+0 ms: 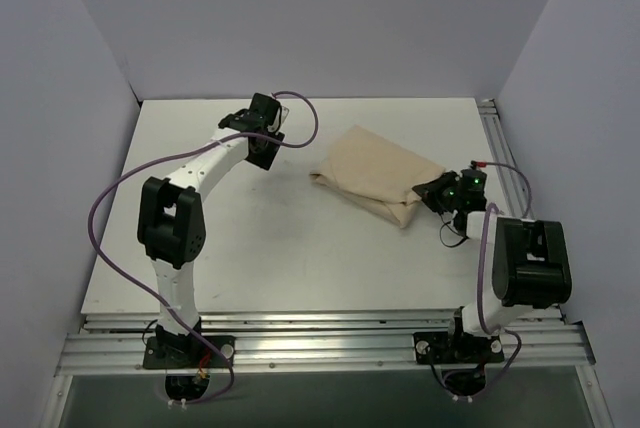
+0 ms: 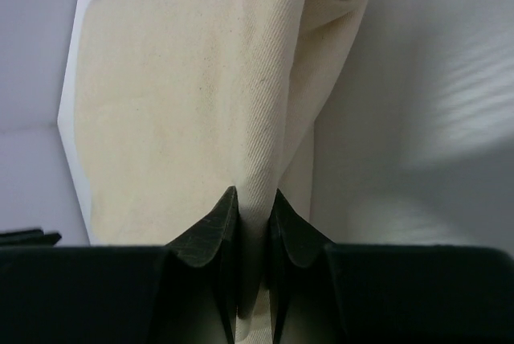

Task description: Prepare the surgical pack

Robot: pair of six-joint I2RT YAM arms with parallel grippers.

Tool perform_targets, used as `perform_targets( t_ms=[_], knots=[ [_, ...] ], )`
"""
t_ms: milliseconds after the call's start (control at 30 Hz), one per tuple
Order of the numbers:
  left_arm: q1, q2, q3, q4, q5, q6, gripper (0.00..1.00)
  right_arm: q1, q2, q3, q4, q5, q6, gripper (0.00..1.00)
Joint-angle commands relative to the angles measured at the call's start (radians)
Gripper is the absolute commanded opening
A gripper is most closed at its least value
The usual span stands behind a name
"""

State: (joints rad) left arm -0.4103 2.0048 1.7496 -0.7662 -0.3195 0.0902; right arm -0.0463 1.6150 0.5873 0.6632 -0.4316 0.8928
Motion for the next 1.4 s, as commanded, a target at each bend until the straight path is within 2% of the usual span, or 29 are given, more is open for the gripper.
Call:
perform_targets(
  t_ms=[0, 100, 267, 467, 600, 800, 833, 867, 967, 1133, 1167, 1200, 1233, 1267, 1367],
  knots=[
    [0.004, -0.061, 0.027, 0.010, -0.018, 0.005, 0.64, -0.136, -0.119, -0.053, -0.092, 0.200, 0.032, 0.00],
    [0.004, -0.061, 0.024, 0.011, -0.016, 0.003, 0.64, -0.229, -0.213, -0.115, -0.132, 0.221, 0.057, 0.00],
    [0.004, -0.063, 0.024, 0.013, -0.015, 0.002, 0.64, -0.463, -0.375, -0.201, -0.210, 0.281, 0.087, 0.00],
    [0.004, -0.064, 0.024, 0.015, -0.018, 0.003, 0.64, -0.639, -0.414, -0.227, -0.249, 0.263, 0.081, 0.00],
    [0.002, -0.067, 0.021, 0.018, -0.020, 0.002, 0.64, -0.673, -0.408, -0.239, -0.229, 0.232, 0.068, 0.00],
    [0.002, -0.066, 0.022, 0.018, -0.016, 0.005, 0.64, -0.673, -0.457, -0.227, -0.293, 0.225, 0.020, 0.00],
    [0.002, -0.064, 0.024, 0.019, -0.016, 0.005, 0.64, -0.673, -0.480, -0.213, -0.342, 0.223, 0.000, 0.04],
    [0.002, -0.066, 0.024, 0.018, -0.015, 0.003, 0.64, -0.673, -0.492, -0.204, -0.370, 0.225, -0.008, 0.20],
    [0.002, -0.064, 0.024, 0.018, -0.009, 0.002, 0.64, -0.659, -0.536, -0.155, -0.523, 0.250, -0.038, 0.49],
    [-0.001, -0.058, 0.040, 0.004, 0.003, -0.003, 0.64, -0.600, -0.636, -0.037, -0.822, 0.390, -0.072, 0.62],
    [-0.001, -0.060, 0.051, 0.001, 0.008, -0.003, 0.64, -0.558, -0.658, 0.010, -0.850, 0.465, -0.077, 0.66],
    [-0.001, -0.058, 0.057, -0.005, 0.010, -0.003, 0.64, -0.537, -0.682, 0.034, -0.875, 0.499, -0.078, 0.67],
    [-0.001, -0.057, 0.063, -0.008, 0.014, -0.003, 0.64, -0.514, -0.729, 0.057, -0.922, 0.531, -0.080, 0.81],
    [0.001, -0.055, 0.068, -0.013, 0.017, -0.003, 0.64, -0.466, -0.748, 0.080, -0.941, 0.592, -0.084, 0.90],
    [-0.001, -0.049, 0.090, -0.031, 0.030, -0.007, 0.64, -0.385, -0.805, 0.160, -1.011, 0.660, -0.115, 0.91]
  ],
)
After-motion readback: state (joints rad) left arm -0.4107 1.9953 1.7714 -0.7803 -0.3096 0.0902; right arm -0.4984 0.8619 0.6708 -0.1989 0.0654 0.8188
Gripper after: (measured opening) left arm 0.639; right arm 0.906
